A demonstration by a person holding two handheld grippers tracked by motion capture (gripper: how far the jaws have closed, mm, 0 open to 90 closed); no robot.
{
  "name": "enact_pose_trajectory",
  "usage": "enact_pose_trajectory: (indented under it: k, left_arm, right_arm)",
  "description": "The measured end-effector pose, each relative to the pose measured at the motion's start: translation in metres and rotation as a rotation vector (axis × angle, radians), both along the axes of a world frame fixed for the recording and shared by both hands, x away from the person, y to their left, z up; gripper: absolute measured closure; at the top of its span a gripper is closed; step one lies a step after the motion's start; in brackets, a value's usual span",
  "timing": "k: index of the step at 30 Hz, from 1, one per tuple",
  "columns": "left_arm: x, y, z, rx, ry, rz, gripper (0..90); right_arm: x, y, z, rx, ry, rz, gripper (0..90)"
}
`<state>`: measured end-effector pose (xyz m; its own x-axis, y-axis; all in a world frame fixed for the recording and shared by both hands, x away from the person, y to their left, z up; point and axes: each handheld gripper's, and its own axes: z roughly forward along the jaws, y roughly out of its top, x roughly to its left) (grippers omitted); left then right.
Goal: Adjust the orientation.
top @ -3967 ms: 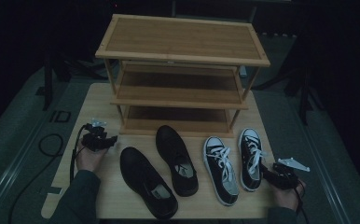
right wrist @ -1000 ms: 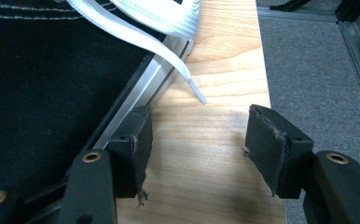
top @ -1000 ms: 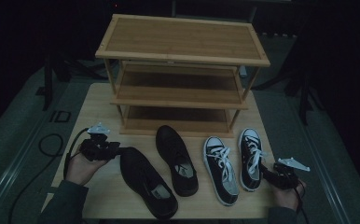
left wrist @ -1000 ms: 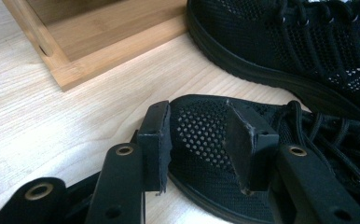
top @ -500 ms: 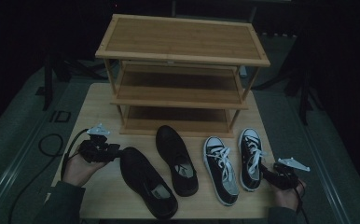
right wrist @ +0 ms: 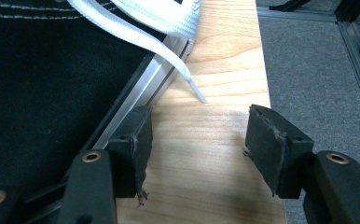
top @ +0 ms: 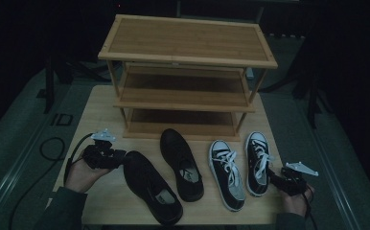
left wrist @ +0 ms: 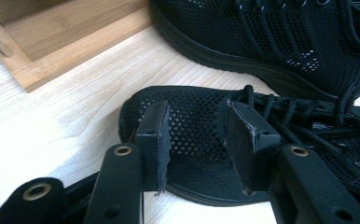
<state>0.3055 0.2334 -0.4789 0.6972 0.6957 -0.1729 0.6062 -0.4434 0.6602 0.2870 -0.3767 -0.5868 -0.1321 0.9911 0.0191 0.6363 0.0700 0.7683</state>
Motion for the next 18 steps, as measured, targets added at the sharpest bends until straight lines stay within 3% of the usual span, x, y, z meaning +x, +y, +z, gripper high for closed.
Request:
enact_pose_trajectory:
  k: [18]
  left_arm:
    - [-0.0072, -0.0103, 0.0045, 0.009, 0.007, -0.053, 59.2]
  right_arm:
    - [-0.0001, 0.0002, 0.0000, 0.000, 0.000, -0.001, 40.6]
